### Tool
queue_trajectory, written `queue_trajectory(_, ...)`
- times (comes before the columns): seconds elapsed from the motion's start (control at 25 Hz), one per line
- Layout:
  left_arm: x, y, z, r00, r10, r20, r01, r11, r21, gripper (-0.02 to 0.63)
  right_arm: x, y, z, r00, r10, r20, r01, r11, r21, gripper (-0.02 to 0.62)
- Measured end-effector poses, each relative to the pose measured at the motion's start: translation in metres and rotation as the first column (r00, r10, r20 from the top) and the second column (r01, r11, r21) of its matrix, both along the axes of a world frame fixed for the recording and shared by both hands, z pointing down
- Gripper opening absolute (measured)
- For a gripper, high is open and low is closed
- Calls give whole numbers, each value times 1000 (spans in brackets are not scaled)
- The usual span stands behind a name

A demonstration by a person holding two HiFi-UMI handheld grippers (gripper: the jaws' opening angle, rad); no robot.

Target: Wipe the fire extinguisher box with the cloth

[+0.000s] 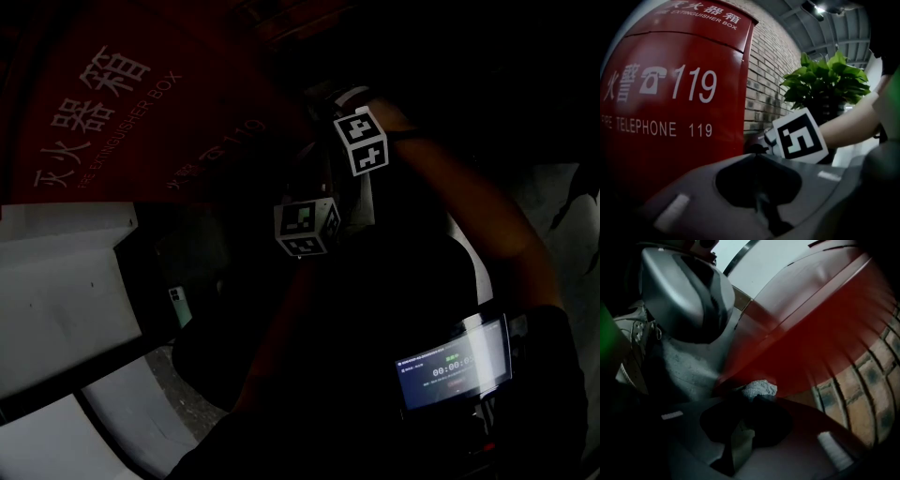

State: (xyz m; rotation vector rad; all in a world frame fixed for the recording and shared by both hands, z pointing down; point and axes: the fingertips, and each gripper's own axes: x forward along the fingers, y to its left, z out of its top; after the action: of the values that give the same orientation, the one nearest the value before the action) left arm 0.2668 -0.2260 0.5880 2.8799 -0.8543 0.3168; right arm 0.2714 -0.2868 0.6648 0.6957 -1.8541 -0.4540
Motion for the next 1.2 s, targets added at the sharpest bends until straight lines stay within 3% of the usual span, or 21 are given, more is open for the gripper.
queue_trajectory(0.16, -2, 5, -3, 1000, 11, 0, -11, 1000, -8, 3, 1, 4, 4, 1000, 23, 20, -22, 1000, -13, 43)
queue_trajectory(0.32, 2, 9, -31, 999, 38, -25, -38, 999, 25, 3, 19, -6, -50, 996, 80, 38, -84, 990, 115, 43)
queue_trajectory(0.48, 11, 14, -83, 996, 63, -70, -59, 996, 62, 3, 33, -18, -151, 986, 158, 52, -166, 926, 340, 43)
queue_trajectory(0.68, 26, 22, -157, 990, 87, -112, -74, 991, 115, 3, 48, -21, -270, 970, 212, 118, -242, 830, 502, 43)
queue_trajectory(1.08, 44, 24, -240, 982, 124, -145, -93, 975, 201, 3, 73, -40, -407, 957, 250, 144, -283, 705, 650, 43)
queue_trajectory(1.2, 46, 24, -247, 978, 136, -158, -101, 972, 211, 3, 74, -49, -431, 958, 235, 161, -281, 687, 670, 43)
